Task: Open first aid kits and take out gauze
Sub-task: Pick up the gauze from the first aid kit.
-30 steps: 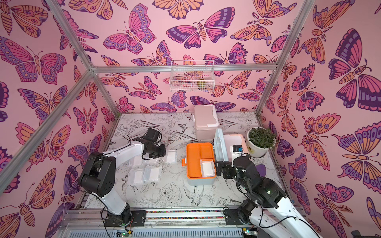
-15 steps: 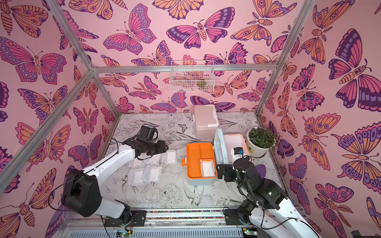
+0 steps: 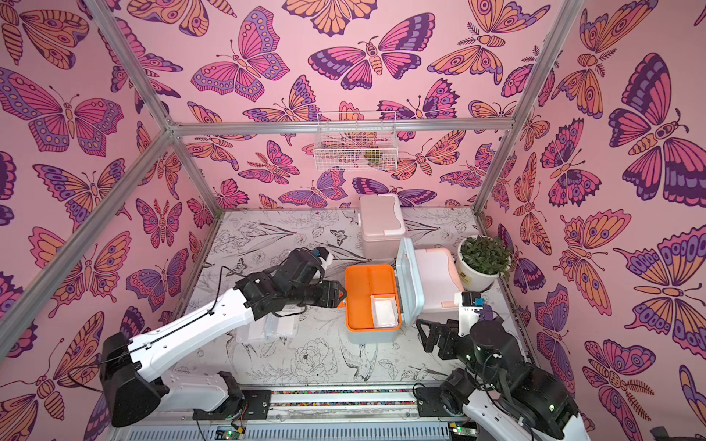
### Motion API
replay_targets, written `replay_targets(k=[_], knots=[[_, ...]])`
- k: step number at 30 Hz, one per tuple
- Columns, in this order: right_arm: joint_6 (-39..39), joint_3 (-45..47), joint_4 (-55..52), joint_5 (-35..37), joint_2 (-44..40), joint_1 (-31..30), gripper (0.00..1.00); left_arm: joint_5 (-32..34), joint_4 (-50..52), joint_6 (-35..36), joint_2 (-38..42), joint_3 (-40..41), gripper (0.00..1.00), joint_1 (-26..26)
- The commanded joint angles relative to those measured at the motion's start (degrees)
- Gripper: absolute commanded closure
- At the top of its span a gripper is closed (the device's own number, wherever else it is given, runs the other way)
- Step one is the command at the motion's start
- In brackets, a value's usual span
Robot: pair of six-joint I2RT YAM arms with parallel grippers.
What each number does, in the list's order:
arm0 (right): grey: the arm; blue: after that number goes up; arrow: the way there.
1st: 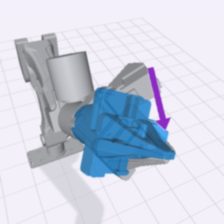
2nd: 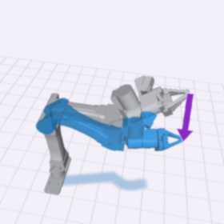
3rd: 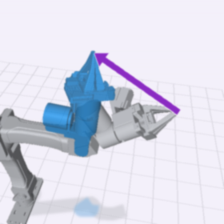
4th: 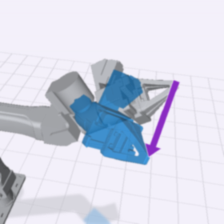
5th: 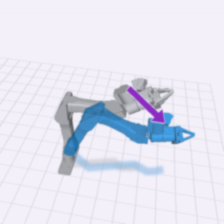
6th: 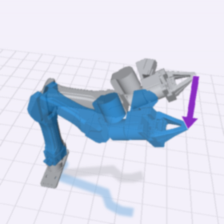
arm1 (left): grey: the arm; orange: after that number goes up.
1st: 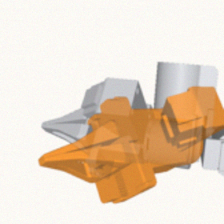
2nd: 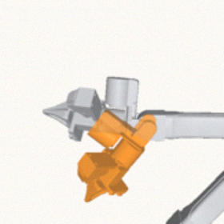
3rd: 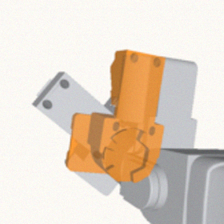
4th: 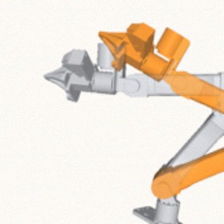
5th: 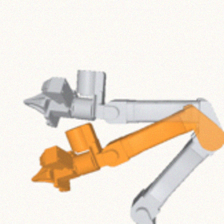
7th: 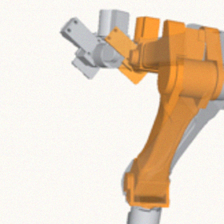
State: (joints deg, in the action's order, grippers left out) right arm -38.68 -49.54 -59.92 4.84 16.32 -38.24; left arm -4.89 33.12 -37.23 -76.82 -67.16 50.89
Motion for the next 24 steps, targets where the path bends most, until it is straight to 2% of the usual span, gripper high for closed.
replay_targets(k=[1,8,14,24], knots=[[-0.3,0.6,-2.5,-6.3,-1.7,-0.3,0.01,2.3,1.7,-3.9,-2.9,-1.5,0.36,3.3],[2.5,5.6,-0.2,-11.8,-3.8,-0.3,0.01,3.5,0.7,-7.6,-10.0,-6.5,0.42,7.6],[3.0,6.4,0.7,-10.9,-4.5,-0.3,0.01,4.6,0.7,-12.1,-15.3,-9.7,0.51,7.8],[2.6,6.5,0.6,-9.7,-3.1,-0.3,0.01,4.6,0.7,-13.6,-20.9,-13.9,0.63,8.5]])
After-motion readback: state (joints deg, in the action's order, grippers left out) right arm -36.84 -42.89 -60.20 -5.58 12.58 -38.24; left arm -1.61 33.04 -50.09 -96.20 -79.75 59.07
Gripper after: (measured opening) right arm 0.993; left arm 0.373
